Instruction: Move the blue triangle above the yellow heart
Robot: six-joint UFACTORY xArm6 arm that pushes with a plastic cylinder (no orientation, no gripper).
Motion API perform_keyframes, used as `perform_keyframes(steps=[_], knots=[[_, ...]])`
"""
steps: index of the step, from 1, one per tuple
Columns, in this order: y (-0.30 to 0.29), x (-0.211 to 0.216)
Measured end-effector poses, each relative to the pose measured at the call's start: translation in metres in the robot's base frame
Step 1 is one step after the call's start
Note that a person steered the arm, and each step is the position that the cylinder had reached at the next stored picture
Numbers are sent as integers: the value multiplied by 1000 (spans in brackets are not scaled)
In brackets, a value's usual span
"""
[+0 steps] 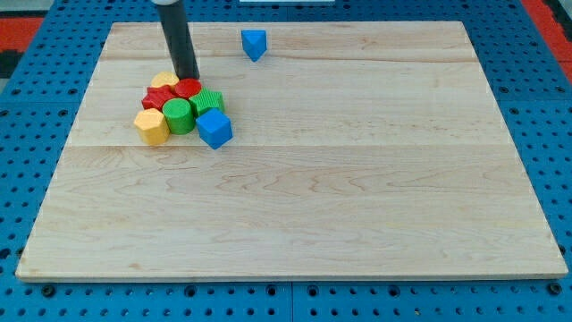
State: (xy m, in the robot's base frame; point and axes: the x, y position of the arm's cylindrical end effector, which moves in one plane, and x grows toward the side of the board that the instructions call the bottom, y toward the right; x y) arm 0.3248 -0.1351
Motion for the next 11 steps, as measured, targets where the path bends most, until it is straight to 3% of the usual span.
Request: perform_keyframes(steps=[2, 3, 4, 5, 6, 8, 9, 11], knots=[[14, 17], [87, -5], [176, -37], [202, -108], [129, -124], [74, -61], [57, -73], [-33, -77]])
